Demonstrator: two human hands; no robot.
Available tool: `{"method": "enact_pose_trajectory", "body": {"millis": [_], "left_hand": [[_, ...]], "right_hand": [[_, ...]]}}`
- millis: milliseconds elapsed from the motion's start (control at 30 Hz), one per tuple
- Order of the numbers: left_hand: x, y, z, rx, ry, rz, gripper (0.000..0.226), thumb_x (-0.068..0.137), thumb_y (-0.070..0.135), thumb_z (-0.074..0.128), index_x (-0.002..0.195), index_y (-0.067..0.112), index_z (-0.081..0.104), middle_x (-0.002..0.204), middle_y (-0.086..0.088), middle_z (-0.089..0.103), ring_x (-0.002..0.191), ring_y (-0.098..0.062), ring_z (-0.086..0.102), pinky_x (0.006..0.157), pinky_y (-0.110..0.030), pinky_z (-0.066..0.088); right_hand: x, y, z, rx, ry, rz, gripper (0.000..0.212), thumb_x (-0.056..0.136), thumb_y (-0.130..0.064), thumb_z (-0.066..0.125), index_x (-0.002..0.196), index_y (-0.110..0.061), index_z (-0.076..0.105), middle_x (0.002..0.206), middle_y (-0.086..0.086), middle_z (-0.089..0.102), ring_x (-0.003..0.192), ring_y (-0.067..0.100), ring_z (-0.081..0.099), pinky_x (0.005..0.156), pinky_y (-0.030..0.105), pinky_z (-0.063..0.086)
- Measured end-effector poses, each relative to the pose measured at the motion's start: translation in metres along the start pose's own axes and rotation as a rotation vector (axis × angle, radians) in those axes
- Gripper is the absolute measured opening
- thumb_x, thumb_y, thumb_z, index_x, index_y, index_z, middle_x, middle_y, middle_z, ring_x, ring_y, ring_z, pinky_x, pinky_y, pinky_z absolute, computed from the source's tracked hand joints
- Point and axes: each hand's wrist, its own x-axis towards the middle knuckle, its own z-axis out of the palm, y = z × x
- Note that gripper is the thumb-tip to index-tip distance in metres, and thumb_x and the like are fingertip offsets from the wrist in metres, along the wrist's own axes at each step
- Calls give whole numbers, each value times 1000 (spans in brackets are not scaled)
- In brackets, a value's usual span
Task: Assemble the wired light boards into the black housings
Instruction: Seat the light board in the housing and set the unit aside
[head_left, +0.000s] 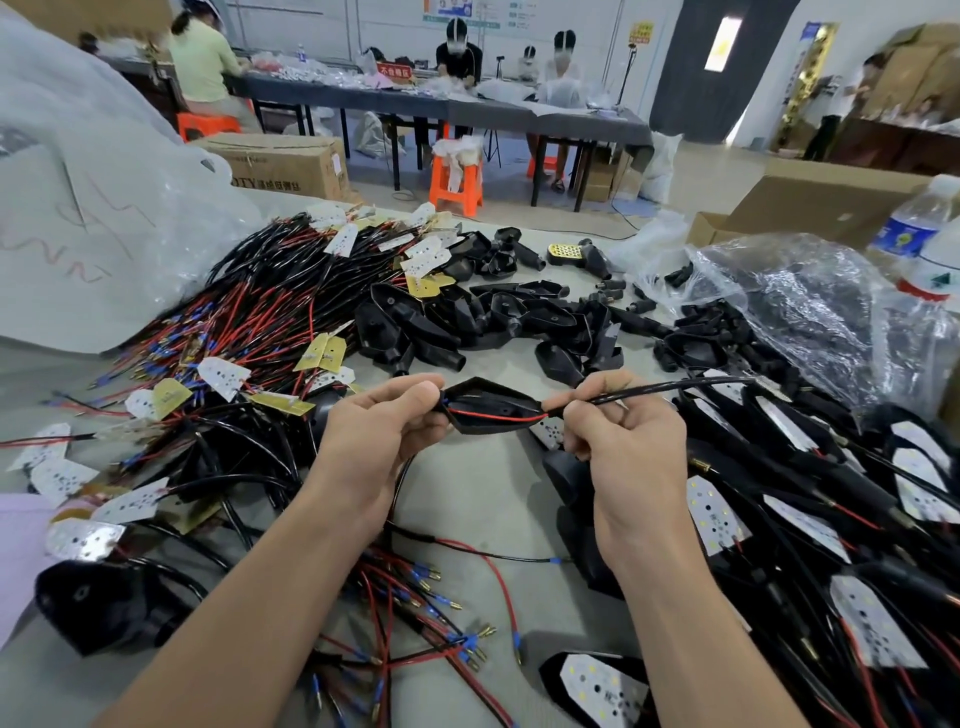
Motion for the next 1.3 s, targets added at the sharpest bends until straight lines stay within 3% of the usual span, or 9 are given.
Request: {"method": "enact_pose_trajectory", "body": {"millis": [233,533,600,667,767,933,1133,1233,1300], "left_hand": [[-2,0,2,-32,-25,-31,17,96,3,64,88,9,77,59,-3,68,56,-10,68,59,-20,59],[-3,6,-3,-118,-235,-144,13,74,14,70,75,15,83,74,-8,73,61,-11,72,58,-18,58],[-4,6,-4,-96,-283,-159,16,72,15,71,79,16,85,77,-10,76,65,-12,74,60,-19,59],[-4,5,-6,-89,-302,-157,18,72,15,71,83,16,85,81,-12,78,69,-13,76,62,-19,60],[-4,5,-5,-97,-309,-154,21,73,15,69,87,15,85,89,-14,79,75,-14,77,64,-19,60],[-2,5,-2,-133,-213,-127,17,74,14,68,80,16,85,80,-12,78,64,-11,75,56,-18,59],[-2,1,-2,-74,-175,-88,28,94,-2,60,81,9,82,78,-15,76,61,-14,73,56,-19,59],[-4,1,0,-53,-199,-88,29,93,-3,60,80,9,82,75,-15,75,60,-14,73,57,-20,59],[-3,0,1,-49,-210,-99,22,87,-2,64,81,9,83,76,-16,75,61,-15,73,57,-20,59]], "right_hand": [[-1,-1,2,4,-81,-17,43,84,12,56,70,-27,69,80,14,75,51,14,47,53,24,38],[-2,7,5,-3,-57,-72,28,92,8,62,85,-14,78,64,4,66,56,23,46,54,15,38],[-2,3,5,31,-123,-55,31,92,11,61,87,-13,81,86,-1,78,78,8,70,69,10,49],[-2,1,4,24,-206,-7,37,92,11,62,86,-18,83,120,-5,74,113,-3,65,83,9,49],[-1,0,0,-29,-271,36,37,92,7,65,87,-24,84,140,-11,61,129,-8,53,93,13,49],[2,2,-6,96,-294,107,23,82,2,71,85,-18,83,122,-1,74,113,17,70,101,44,55],[2,3,-5,-13,-293,59,44,78,-13,71,119,-31,74,120,-5,74,114,10,67,88,24,52],[0,4,-3,-67,-309,31,38,80,-18,72,115,-32,77,109,-9,76,96,5,66,82,18,50],[0,4,-2,-52,-311,5,31,82,-14,69,107,-27,81,114,-10,75,108,1,67,86,15,50]]}}
